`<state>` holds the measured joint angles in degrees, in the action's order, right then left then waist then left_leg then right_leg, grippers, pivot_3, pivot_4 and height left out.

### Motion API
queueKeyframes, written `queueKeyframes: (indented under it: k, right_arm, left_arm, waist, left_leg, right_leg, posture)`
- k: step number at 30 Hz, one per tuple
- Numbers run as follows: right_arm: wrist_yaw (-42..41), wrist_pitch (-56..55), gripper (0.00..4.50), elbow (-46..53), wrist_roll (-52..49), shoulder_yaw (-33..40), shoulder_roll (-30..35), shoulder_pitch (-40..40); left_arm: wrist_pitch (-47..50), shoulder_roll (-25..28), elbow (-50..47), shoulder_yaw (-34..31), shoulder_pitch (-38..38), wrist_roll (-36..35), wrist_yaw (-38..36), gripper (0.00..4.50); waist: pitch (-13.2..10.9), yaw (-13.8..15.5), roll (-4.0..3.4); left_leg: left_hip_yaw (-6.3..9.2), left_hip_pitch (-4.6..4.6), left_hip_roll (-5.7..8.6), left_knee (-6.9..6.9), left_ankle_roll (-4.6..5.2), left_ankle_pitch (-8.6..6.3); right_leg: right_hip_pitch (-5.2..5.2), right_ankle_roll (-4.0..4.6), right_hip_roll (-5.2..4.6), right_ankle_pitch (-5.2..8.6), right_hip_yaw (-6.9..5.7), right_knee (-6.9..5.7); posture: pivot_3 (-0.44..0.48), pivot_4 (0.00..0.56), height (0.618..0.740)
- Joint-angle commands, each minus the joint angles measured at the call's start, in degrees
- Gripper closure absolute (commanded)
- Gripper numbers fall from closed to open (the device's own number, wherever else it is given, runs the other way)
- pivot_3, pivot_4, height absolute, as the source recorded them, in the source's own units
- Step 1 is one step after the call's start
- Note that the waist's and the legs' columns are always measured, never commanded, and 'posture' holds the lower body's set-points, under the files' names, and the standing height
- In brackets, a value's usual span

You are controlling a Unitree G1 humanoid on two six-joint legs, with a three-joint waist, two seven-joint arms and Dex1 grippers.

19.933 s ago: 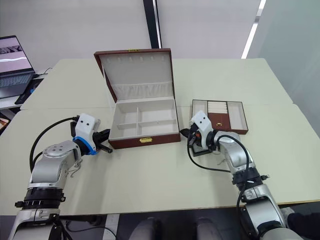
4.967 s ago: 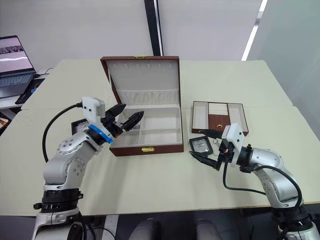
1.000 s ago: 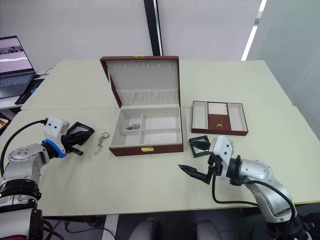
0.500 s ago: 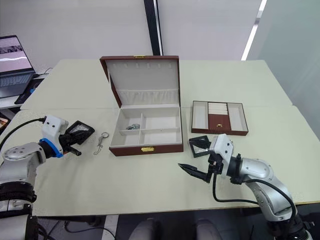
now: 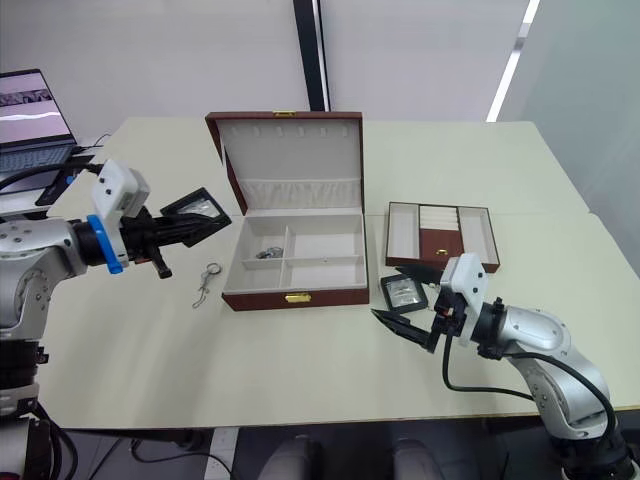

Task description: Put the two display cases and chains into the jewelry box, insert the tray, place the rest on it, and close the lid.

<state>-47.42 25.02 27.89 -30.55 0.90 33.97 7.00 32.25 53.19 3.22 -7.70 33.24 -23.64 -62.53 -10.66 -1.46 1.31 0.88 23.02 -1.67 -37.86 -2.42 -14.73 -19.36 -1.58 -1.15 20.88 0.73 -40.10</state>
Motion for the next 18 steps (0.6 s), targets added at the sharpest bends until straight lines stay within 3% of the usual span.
queueKeyframes:
  k: [1,9,18]
  right_arm:
    - [1.5,-0.2,0.0,3.9,-1.0,2.2,0.2,-2.0]
    - [5.8,0.2,0.0,8.4,-0.5,3.0,-0.2,-7.1]
    - [10.0,0.4,0.0,12.0,-0.2,3.9,-0.8,-11.6]
  left_arm:
    - [-1.6,-1.8,-0.3,3.2,5.6,-1.1,-4.2,4.46]
    - [-11.2,-7.2,9.7,13.1,14.5,3.7,-15.6,4.46]
    - [-33.2,-15.7,37.1,20.7,25.7,14.3,-25.1,4.46]
  waist:
    - [0.0,0.1,0.0]
    - [0.0,-0.2,0.0]
    - [0.0,0.0,0.0]
  left_leg:
    - [0.0,0.01,0.0,-0.01,0.0,0.0]
    - [-0.02,-0.01,-0.01,0.0,0.0,0.0]
    - [-0.04,0.04,0.03,-0.05,0.01,0.01]
  right_leg:
    - [0.0,0.0,0.0,0.0,0.0,0.0]
    - [-0.02,0.0,0.09,0.0,0.07,0.0]
    - [-0.03,0.0,0.13,0.0,0.05,0.01]
  posture:
    - [0.0,0.15,0.74]
    - [0.0,0.15,0.74]
    - [0.0,0.15,0.74]
